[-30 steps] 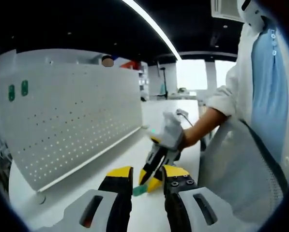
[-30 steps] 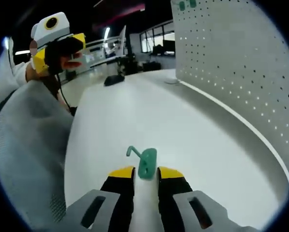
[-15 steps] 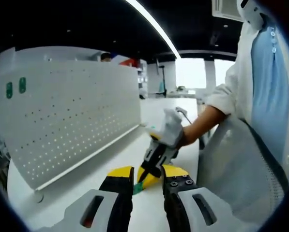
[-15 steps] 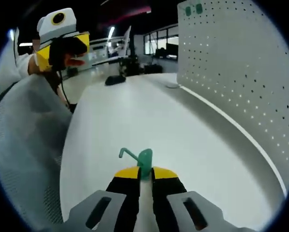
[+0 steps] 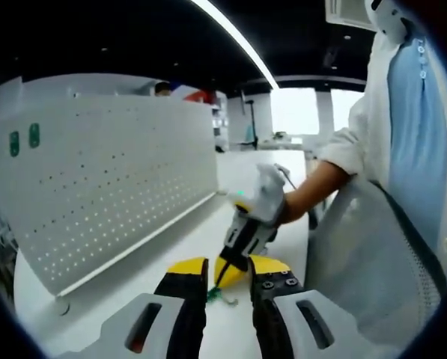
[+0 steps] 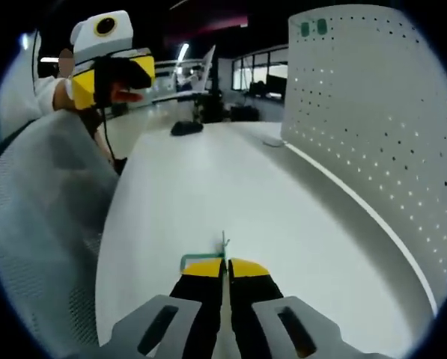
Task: Insert the hook assembly into the mounting plate slot until the hook locks in place.
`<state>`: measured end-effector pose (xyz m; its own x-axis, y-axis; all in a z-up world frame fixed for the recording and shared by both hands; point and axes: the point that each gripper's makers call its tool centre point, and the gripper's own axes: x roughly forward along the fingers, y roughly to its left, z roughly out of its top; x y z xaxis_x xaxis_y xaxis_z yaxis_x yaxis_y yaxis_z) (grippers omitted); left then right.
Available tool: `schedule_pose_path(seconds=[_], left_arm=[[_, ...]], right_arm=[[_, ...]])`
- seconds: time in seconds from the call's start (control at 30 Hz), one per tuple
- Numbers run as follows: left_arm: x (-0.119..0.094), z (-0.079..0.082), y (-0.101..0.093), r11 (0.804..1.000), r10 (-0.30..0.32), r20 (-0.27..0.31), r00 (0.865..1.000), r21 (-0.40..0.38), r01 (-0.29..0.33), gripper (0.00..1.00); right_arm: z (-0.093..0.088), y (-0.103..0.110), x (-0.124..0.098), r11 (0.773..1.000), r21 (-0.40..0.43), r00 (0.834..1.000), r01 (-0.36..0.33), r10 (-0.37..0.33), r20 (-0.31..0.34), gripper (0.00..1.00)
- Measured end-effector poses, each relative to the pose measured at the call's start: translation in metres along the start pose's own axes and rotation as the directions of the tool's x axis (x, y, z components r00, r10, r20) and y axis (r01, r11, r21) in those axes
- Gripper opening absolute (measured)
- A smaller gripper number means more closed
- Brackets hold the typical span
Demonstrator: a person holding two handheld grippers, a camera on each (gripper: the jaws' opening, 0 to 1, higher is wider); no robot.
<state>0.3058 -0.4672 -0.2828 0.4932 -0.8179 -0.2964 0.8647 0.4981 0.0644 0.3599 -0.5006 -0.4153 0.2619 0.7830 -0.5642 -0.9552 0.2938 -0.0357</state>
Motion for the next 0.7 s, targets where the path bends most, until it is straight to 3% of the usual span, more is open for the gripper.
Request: schedule_pose_path(seconds=[0.3, 0.37, 0.47, 0.7], left_arm=[[0.000, 0.000, 0.001, 1.000, 0.002, 0.000, 1.000, -0.002, -0.002, 0.20], [0.000, -0.001, 0.001, 1.000, 0.002, -0.005, 1.000, 0.000, -0.002, 0.20], [0.000, -0.001, 0.001, 1.000, 0.002, -0.005, 1.000, -0.001, -0.002, 0.20], [0.000, -0.002, 0.002, 1.000, 0.001, -0.004, 1.000, -0.003, -0.001, 0.20]], right_arm=[[0.001, -0.002, 0.001, 1.000, -0.018, 1.000, 0.000, 0.000, 0.004, 0.05], [0.006, -0.006, -0.002, 0.996, -0.086, 1.000, 0.029, -0.029, 0.010, 0.05], [0.009, -0.003, -0.003, 0.997, -0.073, 1.000, 0.017, -0.016, 0.017, 0.06], [-0.009, -0.011, -0.002, 1.000, -0.004, 1.000, 0.021, -0.021, -0.015, 0.07]])
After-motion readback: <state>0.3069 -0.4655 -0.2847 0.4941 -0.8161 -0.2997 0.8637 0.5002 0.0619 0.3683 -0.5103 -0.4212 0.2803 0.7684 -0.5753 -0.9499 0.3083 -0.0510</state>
